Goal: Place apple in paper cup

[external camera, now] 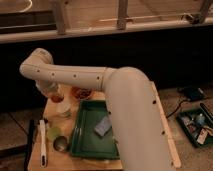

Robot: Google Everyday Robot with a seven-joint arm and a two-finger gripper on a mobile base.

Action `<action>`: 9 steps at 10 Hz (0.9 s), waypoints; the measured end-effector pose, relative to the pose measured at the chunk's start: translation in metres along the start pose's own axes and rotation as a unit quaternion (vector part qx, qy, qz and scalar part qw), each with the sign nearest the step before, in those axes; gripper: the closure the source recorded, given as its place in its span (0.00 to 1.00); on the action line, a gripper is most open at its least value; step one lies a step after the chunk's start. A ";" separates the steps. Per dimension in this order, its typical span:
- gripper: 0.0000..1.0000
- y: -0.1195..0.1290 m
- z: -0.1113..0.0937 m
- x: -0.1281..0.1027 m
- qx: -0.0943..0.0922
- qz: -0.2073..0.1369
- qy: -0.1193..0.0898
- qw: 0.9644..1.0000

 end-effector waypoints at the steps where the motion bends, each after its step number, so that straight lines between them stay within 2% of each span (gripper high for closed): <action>1: 0.78 0.000 0.001 0.000 0.001 0.000 -0.001 1.000; 2: 0.74 0.000 0.001 0.000 0.002 0.000 -0.001 1.000; 7: 0.24 0.008 0.004 -0.003 0.000 0.013 -0.008 1.000; 9: 0.20 0.010 0.005 -0.004 0.000 0.018 -0.011 1.000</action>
